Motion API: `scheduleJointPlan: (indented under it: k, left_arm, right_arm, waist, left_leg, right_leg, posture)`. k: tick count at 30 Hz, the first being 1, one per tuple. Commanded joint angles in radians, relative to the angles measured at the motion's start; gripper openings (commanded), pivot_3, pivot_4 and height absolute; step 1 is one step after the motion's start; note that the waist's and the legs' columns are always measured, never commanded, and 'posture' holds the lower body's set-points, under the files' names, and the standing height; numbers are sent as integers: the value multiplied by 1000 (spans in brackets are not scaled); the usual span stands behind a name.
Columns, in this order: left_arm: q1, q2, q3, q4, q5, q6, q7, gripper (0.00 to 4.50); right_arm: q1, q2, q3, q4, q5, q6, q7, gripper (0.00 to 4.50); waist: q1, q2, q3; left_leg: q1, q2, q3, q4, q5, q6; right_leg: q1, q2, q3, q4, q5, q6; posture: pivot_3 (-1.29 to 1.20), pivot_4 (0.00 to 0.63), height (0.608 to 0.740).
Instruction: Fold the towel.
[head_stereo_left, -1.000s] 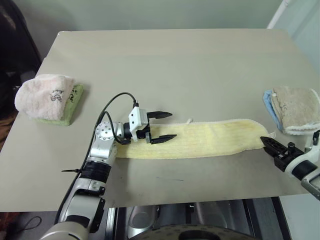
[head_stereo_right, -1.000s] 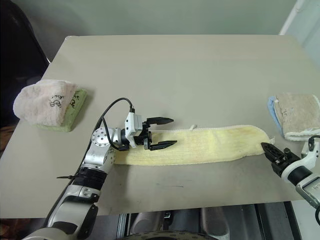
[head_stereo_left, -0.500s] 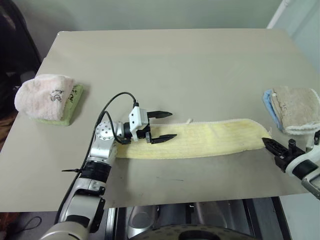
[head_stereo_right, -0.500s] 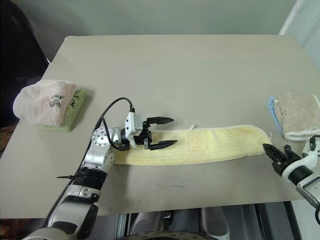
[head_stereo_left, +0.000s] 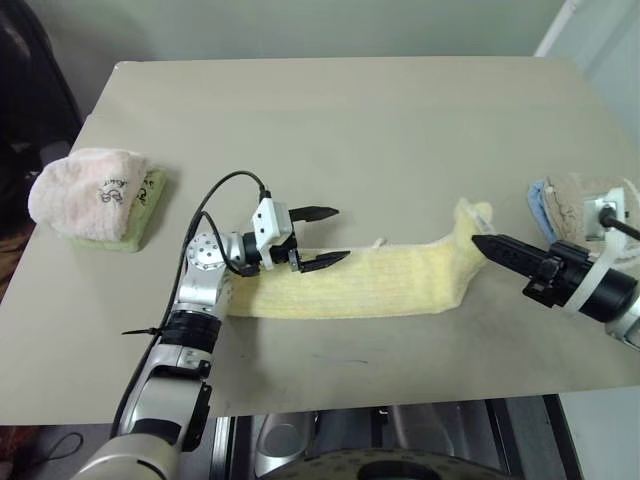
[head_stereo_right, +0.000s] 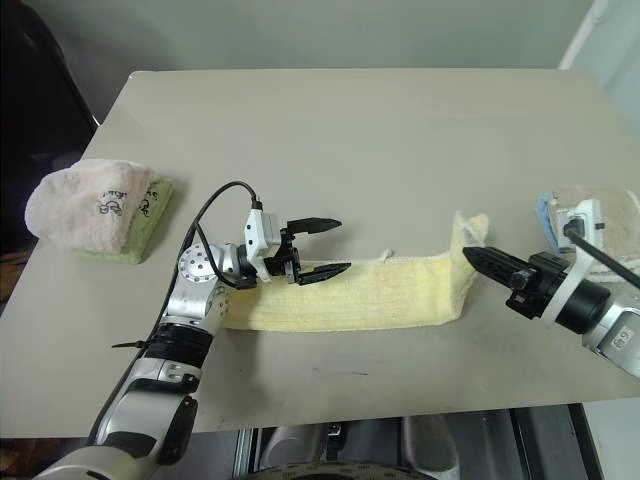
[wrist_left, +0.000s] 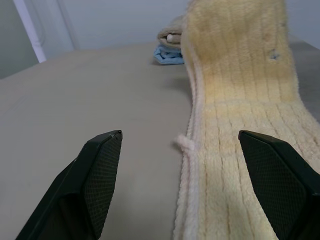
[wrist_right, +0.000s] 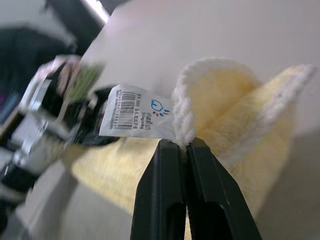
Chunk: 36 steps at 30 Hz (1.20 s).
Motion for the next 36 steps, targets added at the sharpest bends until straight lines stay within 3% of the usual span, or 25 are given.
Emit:
scheduleJointPlan:
  k: [1,23,27,31,34,36]
  left_arm:
    - [-17,1,16,-10,0,-20,3,4047]
    - [-18,1,17,-8,1,-22,3,4047]
    - [-10,6,38,-36,2,-32,40,4047]
    - [-18,25,58,9,2,-49,30,4047]
    - [-42,36,74,48,-1,-62,29,4047]
    - [-60,40,85,78,2,-76,29,4047]
  right_arm:
    - [-5,-12,-3,-17,-13,-10,31,30]
    - [-3,-14,0,-17,-22,-15,42,30]
    - [-349,154,569,17,-410,89,230,30]
    - [-411,210,678,71,-558,89,301,30]
    - [-419,225,691,85,-613,89,342,30]
    - [-428,237,702,91,-648,92,366,30]
  waist:
    - [1,0,0]
    - [1,0,0]
    - [-28,-5,0]
    - [-17,-2,2]
    - [-12,-2,2]
    - [-11,-3,2]
  left_leg:
    - [0,0,0,0,0,0]
    - [0,0,1,0,0,0]
    - [3,1,2,0,0,0]
    - [1,3,-1,-1,6,1]
    - [0,2,0,-1,8,1]
    - [0,1,0,0,8,2]
  right_leg:
    - [0,0,0,0,0,0]
    - [0,0,0,0,-4,6]
    - [1,1,0,0,-2,9]
    - [-2,2,-4,2,5,14]
    - [-3,1,-3,2,9,-3]
    - [-2,0,-3,1,9,-4]
  posture:
    - [0,150,703]
    - [0,150,703]
    - [0,150,703]
    - [0,150,703]
    - [0,150,703]
    - [0,150,703]
